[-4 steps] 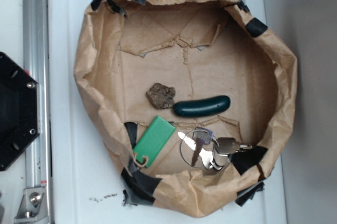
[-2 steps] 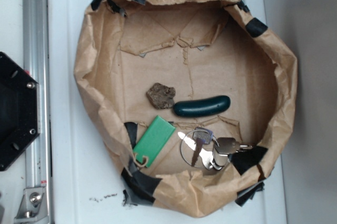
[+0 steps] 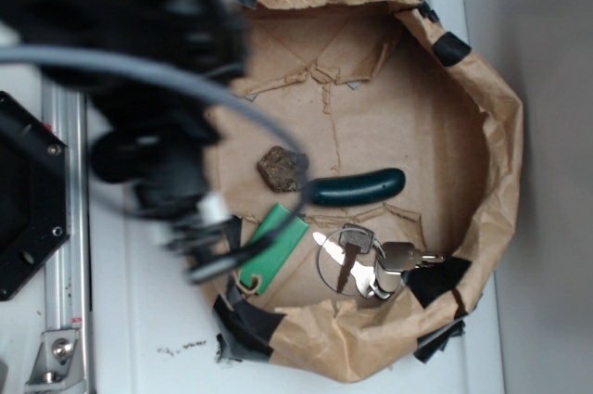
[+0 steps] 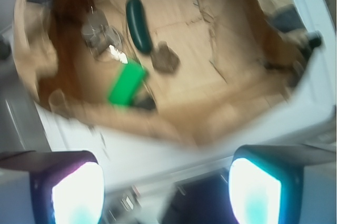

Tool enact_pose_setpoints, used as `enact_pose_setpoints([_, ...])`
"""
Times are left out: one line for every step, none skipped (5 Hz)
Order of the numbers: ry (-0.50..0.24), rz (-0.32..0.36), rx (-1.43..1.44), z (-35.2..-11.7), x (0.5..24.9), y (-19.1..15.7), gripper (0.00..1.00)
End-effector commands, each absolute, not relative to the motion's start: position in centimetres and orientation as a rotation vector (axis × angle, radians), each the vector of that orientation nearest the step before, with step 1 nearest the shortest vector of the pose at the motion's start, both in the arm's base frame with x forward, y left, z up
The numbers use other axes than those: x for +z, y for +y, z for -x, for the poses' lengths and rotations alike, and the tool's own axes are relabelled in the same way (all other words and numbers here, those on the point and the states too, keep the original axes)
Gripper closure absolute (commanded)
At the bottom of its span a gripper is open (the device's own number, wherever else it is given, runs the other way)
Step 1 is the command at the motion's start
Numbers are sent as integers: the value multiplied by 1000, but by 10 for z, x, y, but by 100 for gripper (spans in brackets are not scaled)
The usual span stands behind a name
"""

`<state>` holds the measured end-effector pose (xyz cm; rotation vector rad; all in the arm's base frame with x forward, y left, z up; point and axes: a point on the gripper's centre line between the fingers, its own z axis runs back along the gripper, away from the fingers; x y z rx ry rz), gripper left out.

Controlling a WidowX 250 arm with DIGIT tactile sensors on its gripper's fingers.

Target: Grab the green block.

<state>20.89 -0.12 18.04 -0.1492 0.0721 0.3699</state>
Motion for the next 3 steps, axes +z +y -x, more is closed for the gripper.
enact_pose_setpoints([28,166,690,-246,120,4,0])
enact_pose_setpoints([97,133,662,-233,86,-20,0])
enact_pose_setpoints([95,162,621,-224,65,-45,0])
